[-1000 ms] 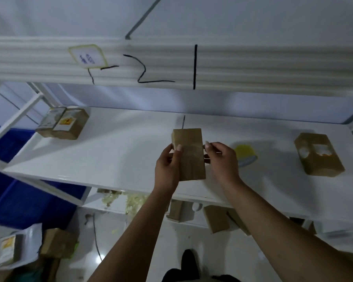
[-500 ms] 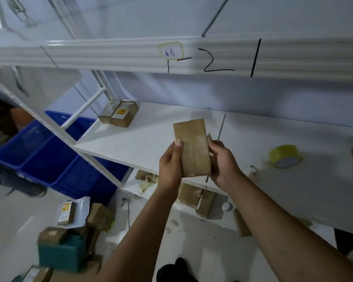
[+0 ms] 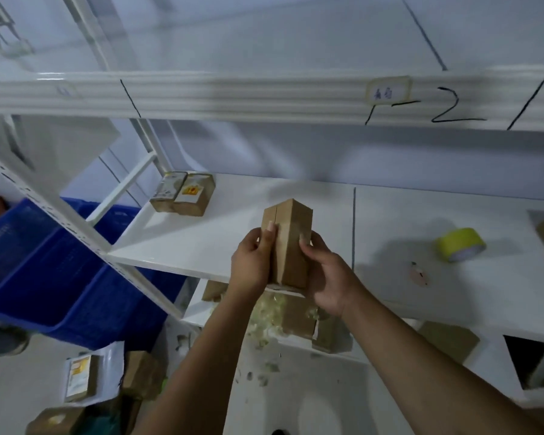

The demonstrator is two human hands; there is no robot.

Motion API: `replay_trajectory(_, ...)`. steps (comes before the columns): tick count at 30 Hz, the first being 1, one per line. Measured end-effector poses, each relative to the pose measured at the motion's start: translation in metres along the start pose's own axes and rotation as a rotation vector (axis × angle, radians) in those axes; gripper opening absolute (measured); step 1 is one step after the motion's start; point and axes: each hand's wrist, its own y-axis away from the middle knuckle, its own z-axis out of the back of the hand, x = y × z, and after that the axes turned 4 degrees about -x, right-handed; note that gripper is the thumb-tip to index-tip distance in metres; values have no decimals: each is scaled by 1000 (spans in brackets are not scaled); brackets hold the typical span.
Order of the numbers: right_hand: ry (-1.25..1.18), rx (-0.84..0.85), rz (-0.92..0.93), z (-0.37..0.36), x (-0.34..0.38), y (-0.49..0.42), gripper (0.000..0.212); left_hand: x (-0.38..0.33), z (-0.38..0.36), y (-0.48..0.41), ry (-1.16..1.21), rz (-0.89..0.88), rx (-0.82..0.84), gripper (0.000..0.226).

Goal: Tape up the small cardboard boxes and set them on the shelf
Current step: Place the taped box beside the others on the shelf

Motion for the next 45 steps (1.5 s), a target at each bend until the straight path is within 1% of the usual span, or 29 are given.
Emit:
replay_trajectory(1, 21, -46, 18, -8, -7, -4, 49, 2, 5, -3, -161, -25, -8, 46)
replay_trajectory(3, 75, -149, 102, -24, -18, -11, 50, 6, 12, -7, -517, -101, -105, 49)
replay_trajectory(4, 109, -212, 164, -31, -22, -13, 53, 7, 16, -7, -565, -137, -157, 49)
replay_trajectory(5, 161, -270, 231, -37, -25, -15, 57, 8, 21, -8, -492, -147, -159, 51)
replay_trajectory(6, 232, -322, 296, -44, -28, -16, 60, 9, 24, -8, -301, -122, -117, 55)
replay_trajectory(8, 491, -462, 440, -53, -34, -18, 60, 12, 27, -4, 114, -2, 88, 63)
replay_trajectory(9, 652, -546, 533, -54, -38, -20, 59, 14, 26, -3, 234, 23, 183, 62)
replay_trajectory(10, 781, -610, 632, -55, -41, -22, 55, 17, 24, -4, 296, 26, 254, 58)
replay_trajectory(11, 847, -634, 705, -55, -43, -24, 49, 19, 21, -6, 329, 25, 286, 54)
replay_trajectory(12, 855, -611, 728, -54, -43, -25, 41, 21, 19, -10, 361, 37, 278, 53)
replay_trajectory(13, 814, -557, 717, -52, -41, -25, 37, 22, 18, -14, 396, 55, 259, 53)
replay_trajectory(15, 666, -451, 639, -45, -32, -28, 37, 25, 20, -26, 481, 111, 224, 48)
replay_trajectory(16, 620, -406, 581, -41, -24, -31, 37, 25, 23, -31, 542, 150, 220, 45)
replay_trajectory(18, 544, -248, 403, -35, -13, -38, 42, 21, 27, -38, 595, 180, 210, 43)
replay_trajectory(20, 445, -97, 242, -33, -8, -46, 48, 18, 26, -45, 460, 111, 161, 46)
replay_trajectory(21, 435, -69, 218, -32, -8, -51, 53, 18, 26, -49, 352, 51, 97, 47)
replay_trajectory(22, 448, -71, 223, -32, -9, -57, 60, 16, 26, -52, 269, 8, 5, 47)
replay_trajectory(23, 459, -87, 245, -33, -11, -62, 65, 15, 27, -55, 251, -4, -77, 49)
replay_trajectory(24, 462, -103, 270, -36, -14, -67, 70, 14, 27, -56, 277, -13, -94, 53)
replay_trajectory(26, 502, -113, 321, -45, -21, -78, 76, 13, 27, -54, 346, -41, 10, 70)
replay_trajectory(28, 592, -123, 362, -56, -25, -88, 77, 15, 28, -56, 344, -34, 72, 76)
replay_trajectory(30, 609, -125, 354, -59, -24, -100, 74, 21, 35, -67, 290, -41, 131, 73)
replay_trajectory(32, 506, -111, 283, -59, -18, -111, 67, 28, 47, -80, 282, -23, 182, 64)
replay_trajectory(35, 353, -97, 234, -68, -22, -133, 58, 37, 57, -104, 382, -8, 150, 45)
replay_trajectory(38, 326, -147, 239, -82, -38, -159, 52, 43, 73, -134, 418, 33, 147, 39)
replay_trajectory(40, 441, -219, 199, -92, -45, -176, 55, 48, 93, -158, 376, 63, 183, 30)
replay_trajectory(42, 647, -310, 182, -101, -47, -198, 61, 56, 113, -185, 309, 55, 213, 23)
replay_trajectory(44, 668, -428, 192, -112, -50, -225, 49, 65, 131, -216, 216, 26, 195, 21)
replay_trajectory(45, 652, -489, 197, -117, -52, -238, 41, 72, 141, -234, 142, 2, 133, 28)
